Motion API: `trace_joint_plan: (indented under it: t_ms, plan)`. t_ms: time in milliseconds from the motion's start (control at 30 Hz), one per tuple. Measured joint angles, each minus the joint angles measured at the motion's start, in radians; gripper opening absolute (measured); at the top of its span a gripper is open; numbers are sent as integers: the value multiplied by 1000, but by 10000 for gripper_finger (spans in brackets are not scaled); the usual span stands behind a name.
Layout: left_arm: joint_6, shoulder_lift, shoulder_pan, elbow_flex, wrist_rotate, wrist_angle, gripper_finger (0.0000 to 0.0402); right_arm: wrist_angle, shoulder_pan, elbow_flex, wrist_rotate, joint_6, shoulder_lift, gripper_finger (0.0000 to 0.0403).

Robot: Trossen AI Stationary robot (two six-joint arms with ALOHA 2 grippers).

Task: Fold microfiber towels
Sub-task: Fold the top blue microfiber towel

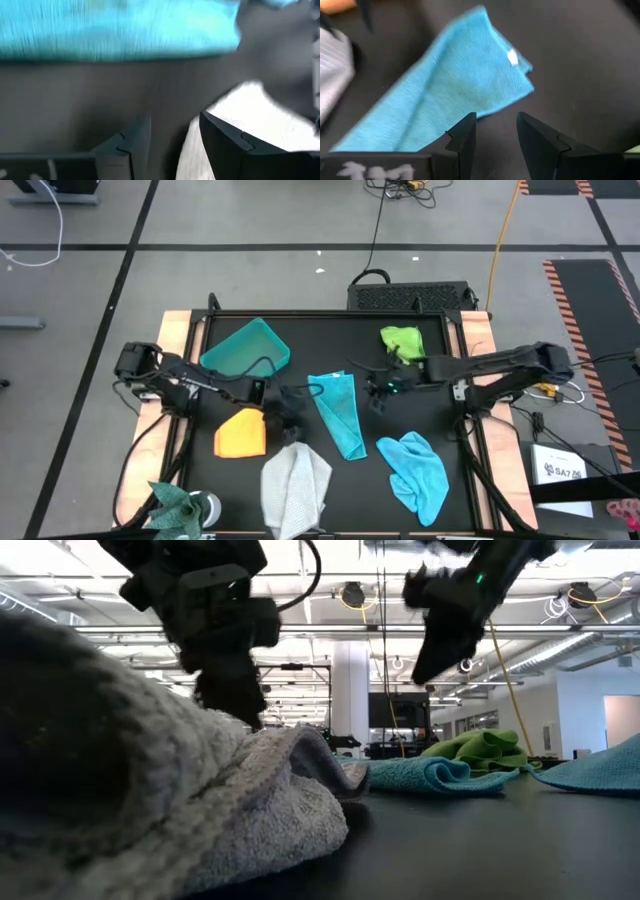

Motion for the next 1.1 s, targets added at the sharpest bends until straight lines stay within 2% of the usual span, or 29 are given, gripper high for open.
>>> trace_joint_plan:
  t_ms: [267, 433, 600, 700, 1100]
  plan:
    - [87, -13, 77, 0, 23, 80, 173, 141, -231, 0, -301, -144, 125, 134]
    - [120, -55, 106, 0, 28, 84, 173, 187, -366, 0, -426, -159, 138, 134]
    - [173, -114, 120, 0, -7, 87, 173, 177, -431, 0, -456, -159, 174, 134]
    - [208, -143, 121, 0, -48, 83, 173, 177, -435, 0, -456, -174, 202, 134]
    - [228, -164, 120, 0, -54, 76, 173, 246, -431, 0, -456, -189, 338, 134]
